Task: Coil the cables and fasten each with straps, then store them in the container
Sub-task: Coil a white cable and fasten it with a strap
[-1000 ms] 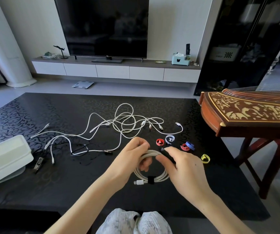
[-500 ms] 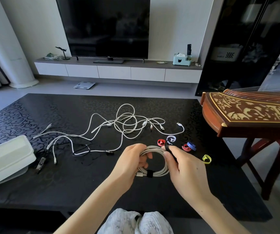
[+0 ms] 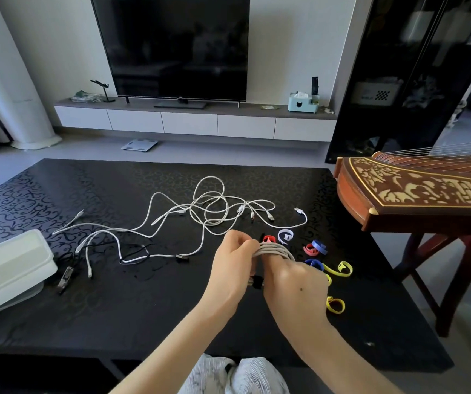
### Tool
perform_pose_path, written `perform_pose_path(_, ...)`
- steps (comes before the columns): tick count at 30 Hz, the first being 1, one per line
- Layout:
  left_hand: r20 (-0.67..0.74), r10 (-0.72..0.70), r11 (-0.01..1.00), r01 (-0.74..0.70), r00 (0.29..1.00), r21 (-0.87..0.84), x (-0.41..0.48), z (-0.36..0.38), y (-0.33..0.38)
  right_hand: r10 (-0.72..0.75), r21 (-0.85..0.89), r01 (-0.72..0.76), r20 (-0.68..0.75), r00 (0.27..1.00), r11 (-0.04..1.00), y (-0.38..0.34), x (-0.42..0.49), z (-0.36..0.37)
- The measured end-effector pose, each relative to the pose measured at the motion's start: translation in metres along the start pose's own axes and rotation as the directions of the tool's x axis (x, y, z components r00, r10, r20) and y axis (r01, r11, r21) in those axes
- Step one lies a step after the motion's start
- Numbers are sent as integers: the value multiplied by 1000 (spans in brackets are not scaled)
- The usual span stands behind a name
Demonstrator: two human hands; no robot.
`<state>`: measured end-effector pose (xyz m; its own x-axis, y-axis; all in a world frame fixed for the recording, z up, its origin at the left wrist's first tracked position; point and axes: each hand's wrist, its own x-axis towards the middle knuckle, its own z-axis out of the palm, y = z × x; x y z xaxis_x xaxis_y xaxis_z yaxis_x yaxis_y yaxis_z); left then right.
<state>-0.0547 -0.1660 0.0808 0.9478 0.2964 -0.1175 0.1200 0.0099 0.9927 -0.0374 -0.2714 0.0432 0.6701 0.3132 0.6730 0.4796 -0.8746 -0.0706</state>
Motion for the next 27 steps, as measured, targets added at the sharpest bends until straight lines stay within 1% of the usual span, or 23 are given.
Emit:
perform_pose_path(2, 30, -49, 997, 51, 998, -56, 0, 1, 1, -5, 14, 7, -140, 990, 1000, 0, 1, 3)
perform_pose_path(4, 95, -108, 985, 119, 990, -122, 0, 2, 3, -7, 24, 13, -249, 968, 1000, 0, 2, 5)
perform_pose_path(6, 151, -139, 975, 162, 979, -155, 2, 2, 5, -23, 13, 28, -315, 949, 1000, 0, 4, 4)
perform_pose_path(8, 187, -167, 965, 200, 968, -172, 6, 0, 7, -36, -7, 36, -316, 948, 999, -1, 4, 3)
perform_pose_path(11, 190, -195, 959, 228, 962, -170, 11, -2, 7, -71, -37, 63, -263, 962, 997, 0, 4, 3)
perform_pose_path(13, 158, -172, 967, 197, 972, -159, 15, -3, 7, -89, -37, 83, -224, 971, 996, 0, 1, 2)
perform_pose_path(16, 50, -73, 993, 77, 996, -86, 20, -7, 4, -149, 1, 151, -161, 976, 989, 1, -6, -10)
perform_pose_path(18, -11, -10, 999, 9, 1000, -34, 22, -12, 1, -177, -4, 177, -125, 976, 984, 7, -10, -25)
perform_pose_path(21, -12, 93, 992, -92, 996, 85, 23, -19, -2, -180, -7, 180, -63, 982, 984, 20, -8, -46)
perform_pose_path(22, 6, 137, 980, -137, 990, 147, 23, -21, -3, -181, 37, 183, -38, 983, 983, 25, -5, -52)
perform_pose_path(24, 73, 205, 942, -217, 976, 257, 20, -23, -3, -176, 250, 164, 24, 984, 954, 34, 5, -60)
perform_pose_path(25, 111, 226, 920, -249, 968, 303, 18, -24, -2, -169, 369, 130, 75, 983, 920, 38, 11, -65)
perform_pose_path(27, 175, 251, 880, -300, 952, 369, 15, -26, 1, -176, 542, 44, 193, 965, 839, 43, 23, -72)
